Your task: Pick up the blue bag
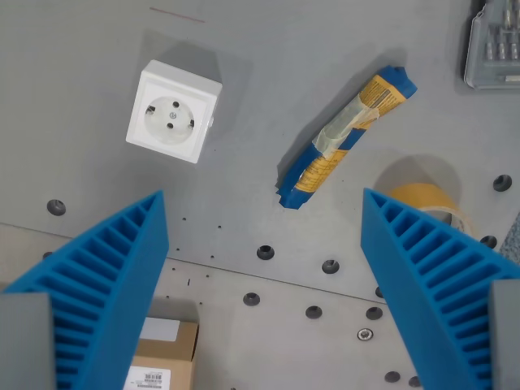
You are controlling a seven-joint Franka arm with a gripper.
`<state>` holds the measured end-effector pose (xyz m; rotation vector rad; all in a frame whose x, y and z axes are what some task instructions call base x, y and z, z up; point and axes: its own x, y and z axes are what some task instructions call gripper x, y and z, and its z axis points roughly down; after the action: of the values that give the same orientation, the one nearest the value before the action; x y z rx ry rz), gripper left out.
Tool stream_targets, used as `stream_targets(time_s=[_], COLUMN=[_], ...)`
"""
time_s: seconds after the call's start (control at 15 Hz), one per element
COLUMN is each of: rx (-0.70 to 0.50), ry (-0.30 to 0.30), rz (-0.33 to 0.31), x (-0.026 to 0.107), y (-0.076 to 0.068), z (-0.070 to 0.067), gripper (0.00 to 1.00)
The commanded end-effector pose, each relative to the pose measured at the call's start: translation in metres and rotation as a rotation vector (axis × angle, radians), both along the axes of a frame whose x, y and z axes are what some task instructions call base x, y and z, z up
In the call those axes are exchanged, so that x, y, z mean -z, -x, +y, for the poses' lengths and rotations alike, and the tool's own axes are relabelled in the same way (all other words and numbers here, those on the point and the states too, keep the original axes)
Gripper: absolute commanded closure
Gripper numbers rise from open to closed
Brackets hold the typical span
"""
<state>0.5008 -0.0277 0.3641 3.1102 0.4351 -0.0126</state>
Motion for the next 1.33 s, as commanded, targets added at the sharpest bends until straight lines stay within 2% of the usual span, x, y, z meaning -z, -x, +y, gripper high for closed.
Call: stream_targets(time_s=[0.07, 0.27, 0.47, 1.07, 1.33], rx=[0.000, 0.021, 0.091, 0.388, 0.520], ry=[0.000, 0.000, -0.002, -0.024, -0.046], rz=[-0.003, -0.005, -0.017, -0.143, -0.171], x=[-0.002, 0.000, 0.008, 0.054, 0.076], y=[0.000, 0.000, 0.002, 0.020, 0.029], z=[0.000, -0.001, -0.004, -0.032, -0.048], gripper=[0.00, 0.00, 0.00, 0.00, 0.00])
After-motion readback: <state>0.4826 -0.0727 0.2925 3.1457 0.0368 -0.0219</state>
